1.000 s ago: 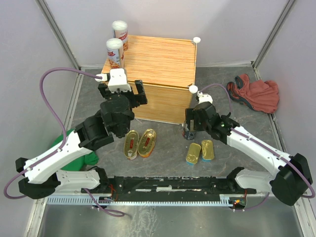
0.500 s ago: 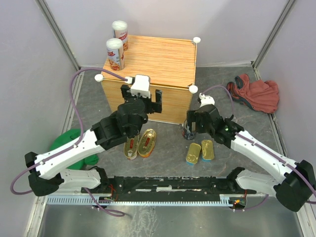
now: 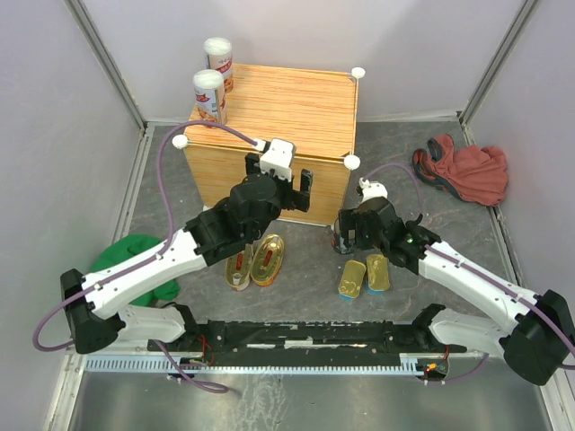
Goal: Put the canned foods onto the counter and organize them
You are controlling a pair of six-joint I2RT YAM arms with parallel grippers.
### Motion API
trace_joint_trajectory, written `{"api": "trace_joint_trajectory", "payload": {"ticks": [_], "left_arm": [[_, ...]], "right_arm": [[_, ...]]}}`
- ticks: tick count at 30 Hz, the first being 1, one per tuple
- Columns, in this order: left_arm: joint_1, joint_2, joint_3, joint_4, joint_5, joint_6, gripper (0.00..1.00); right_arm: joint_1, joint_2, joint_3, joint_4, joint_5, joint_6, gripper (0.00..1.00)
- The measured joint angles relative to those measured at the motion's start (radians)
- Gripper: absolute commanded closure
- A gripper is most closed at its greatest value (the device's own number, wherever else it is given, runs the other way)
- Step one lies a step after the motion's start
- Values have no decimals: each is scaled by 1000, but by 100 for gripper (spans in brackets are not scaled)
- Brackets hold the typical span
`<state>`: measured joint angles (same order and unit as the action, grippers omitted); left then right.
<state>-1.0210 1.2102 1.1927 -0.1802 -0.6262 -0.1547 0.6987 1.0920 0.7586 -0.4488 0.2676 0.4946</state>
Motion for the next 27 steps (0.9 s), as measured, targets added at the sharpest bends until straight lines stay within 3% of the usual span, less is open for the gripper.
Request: {"api": "trace_joint_trajectory", "payload": {"ticks": [10, 27], "left_arm": [[58, 98, 0, 44, 140, 1, 6], [90, 240, 68, 131, 161, 1, 5]], "right_arm": [[2, 5, -6, 29, 4, 15, 2], [15, 7, -34, 45, 27, 41, 3]]}}
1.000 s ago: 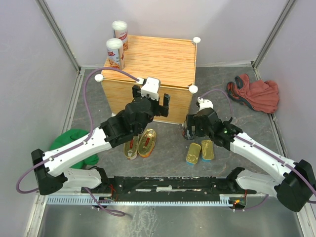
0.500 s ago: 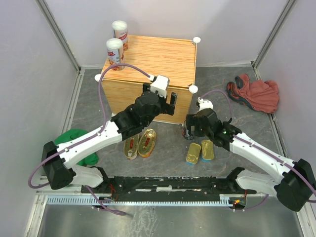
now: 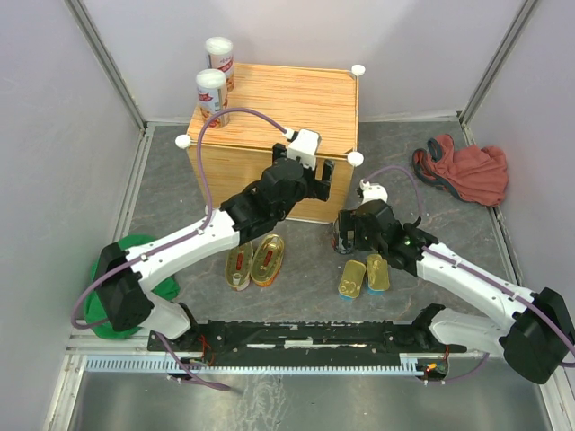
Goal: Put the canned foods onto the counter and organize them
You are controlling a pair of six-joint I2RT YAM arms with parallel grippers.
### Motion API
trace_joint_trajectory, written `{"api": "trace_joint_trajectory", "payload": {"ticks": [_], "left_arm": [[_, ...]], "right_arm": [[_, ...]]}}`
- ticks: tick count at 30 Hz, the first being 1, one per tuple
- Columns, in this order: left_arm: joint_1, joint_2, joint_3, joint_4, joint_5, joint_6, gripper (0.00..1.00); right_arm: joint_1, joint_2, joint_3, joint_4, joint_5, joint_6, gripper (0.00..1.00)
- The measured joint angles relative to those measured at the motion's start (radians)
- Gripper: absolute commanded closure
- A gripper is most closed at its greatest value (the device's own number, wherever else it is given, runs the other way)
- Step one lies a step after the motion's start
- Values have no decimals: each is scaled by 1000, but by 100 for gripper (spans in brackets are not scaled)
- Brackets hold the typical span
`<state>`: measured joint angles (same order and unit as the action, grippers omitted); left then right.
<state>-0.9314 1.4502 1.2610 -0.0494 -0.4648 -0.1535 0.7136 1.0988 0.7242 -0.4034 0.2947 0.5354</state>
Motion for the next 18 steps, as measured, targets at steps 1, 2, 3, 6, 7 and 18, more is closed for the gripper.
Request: {"api": "trace_joint_trajectory", "payload": {"ticks": [1, 2, 3, 6, 7, 18], "left_arm": [[0, 11, 8, 0, 0, 0, 5], [0, 19, 15, 1, 0, 0, 5], [0, 29, 24, 2, 0, 0, 5], [1, 48, 40, 4, 1, 0, 5], [1, 53, 45, 5, 1, 0, 5], [13, 96, 87, 9, 21, -1, 5]], "right_arm": [[0, 0, 0, 0, 2, 2, 3], [0, 0, 0, 0, 3, 2, 3], [0, 0, 0, 0, 4, 3, 3], [0, 1, 0, 1, 6, 3, 3], [0, 2, 0, 3, 6, 3, 3], [7, 40, -1, 33, 6, 3, 3]]}}
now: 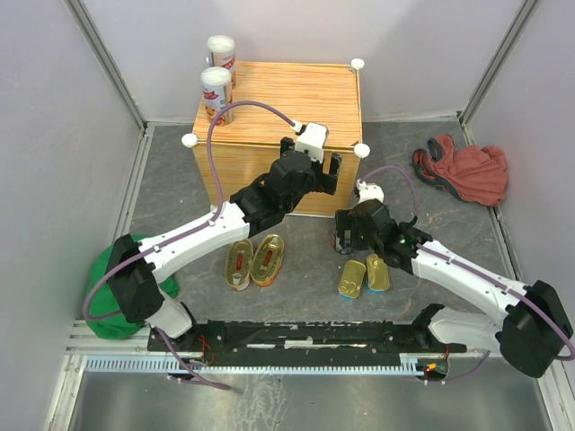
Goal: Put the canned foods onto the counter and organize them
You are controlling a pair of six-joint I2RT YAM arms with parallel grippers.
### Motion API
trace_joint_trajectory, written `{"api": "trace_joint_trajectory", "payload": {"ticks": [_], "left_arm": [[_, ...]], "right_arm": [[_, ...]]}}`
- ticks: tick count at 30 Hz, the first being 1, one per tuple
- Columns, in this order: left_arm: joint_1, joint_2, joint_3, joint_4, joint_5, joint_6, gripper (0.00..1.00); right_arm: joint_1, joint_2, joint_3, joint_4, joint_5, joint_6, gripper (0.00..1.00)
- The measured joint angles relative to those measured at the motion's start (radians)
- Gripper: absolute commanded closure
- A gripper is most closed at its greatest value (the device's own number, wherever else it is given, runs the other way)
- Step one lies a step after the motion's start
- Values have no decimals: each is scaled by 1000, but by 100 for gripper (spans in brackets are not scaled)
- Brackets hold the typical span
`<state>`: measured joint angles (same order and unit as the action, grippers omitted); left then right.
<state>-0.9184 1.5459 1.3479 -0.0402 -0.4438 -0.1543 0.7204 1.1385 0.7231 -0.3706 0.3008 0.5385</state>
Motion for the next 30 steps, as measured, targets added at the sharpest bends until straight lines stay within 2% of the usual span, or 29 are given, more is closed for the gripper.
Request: {"api": "trace_joint_trajectory", "payload": {"ticks": [14, 21, 26, 30], "left_arm": [[3, -13, 0, -10, 37, -2, 6], [-10, -112, -40, -10, 31, -2, 7], [-41, -175, -75, -11, 23, -4, 7], [-60, -201, -106, -18, 6, -13, 7]], "right_arm": [[0, 90, 0, 50, 14, -2, 2], [0, 127, 0, 87, 23, -5, 3], [0, 142, 0, 128, 42, -19, 7], [0, 146, 0, 147, 47, -25, 14]]}}
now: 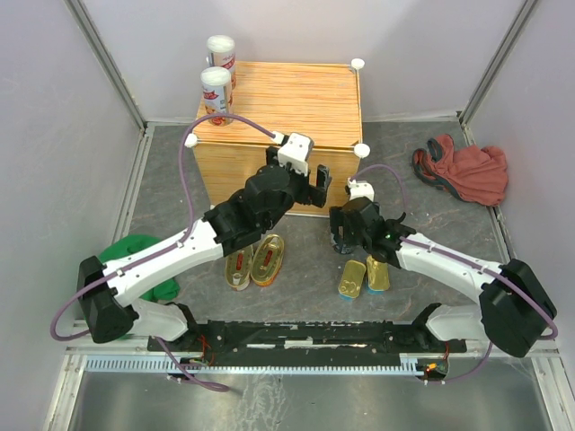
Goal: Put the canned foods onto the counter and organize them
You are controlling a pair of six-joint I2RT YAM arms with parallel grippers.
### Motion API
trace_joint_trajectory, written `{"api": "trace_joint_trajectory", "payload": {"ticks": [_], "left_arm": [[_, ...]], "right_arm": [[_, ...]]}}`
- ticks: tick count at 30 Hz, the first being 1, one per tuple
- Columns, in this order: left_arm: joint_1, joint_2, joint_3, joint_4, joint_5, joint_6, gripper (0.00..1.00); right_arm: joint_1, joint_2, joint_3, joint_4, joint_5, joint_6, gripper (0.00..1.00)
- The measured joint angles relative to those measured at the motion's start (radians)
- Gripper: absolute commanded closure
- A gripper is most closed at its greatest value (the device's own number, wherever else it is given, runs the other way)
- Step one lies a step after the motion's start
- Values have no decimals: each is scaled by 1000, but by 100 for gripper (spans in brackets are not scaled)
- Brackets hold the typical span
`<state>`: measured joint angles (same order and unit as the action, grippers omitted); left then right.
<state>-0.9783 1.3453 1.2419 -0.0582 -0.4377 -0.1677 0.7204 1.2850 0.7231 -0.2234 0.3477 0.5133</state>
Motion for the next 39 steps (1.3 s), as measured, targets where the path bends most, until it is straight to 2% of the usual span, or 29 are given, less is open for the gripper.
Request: {"api": "trace_joint_trajectory", "payload": {"ticks": [2, 6, 10, 12, 15, 25, 39], "left_arm": [[-7, -13, -18, -6, -6, -2, 7], [-20, -44, -54, -16, -23, -9, 8], [-28, -80, -79, -18, -35, -19, 8], [-31, -102, -93, -18, -42, -25, 8], [-37, -137, -112, -18, -59, -26, 8], [-51, -260, -165, -21, -101, -27, 9], [-52, -349, -189, -53, -192, -31, 10]], "right_arm": [[0, 1, -2, 8, 2, -5, 19], [3, 1, -12, 31, 13, -18, 35], [4, -7, -23, 45, 16, -26, 63], [4, -13, -27, 47, 13, -30, 82], [5, -19, -27, 36, 8, -37, 98], [20, -75, -10, -99, -14, -82, 99], [66, -163, 127, -247, -29, -103, 99]]}}
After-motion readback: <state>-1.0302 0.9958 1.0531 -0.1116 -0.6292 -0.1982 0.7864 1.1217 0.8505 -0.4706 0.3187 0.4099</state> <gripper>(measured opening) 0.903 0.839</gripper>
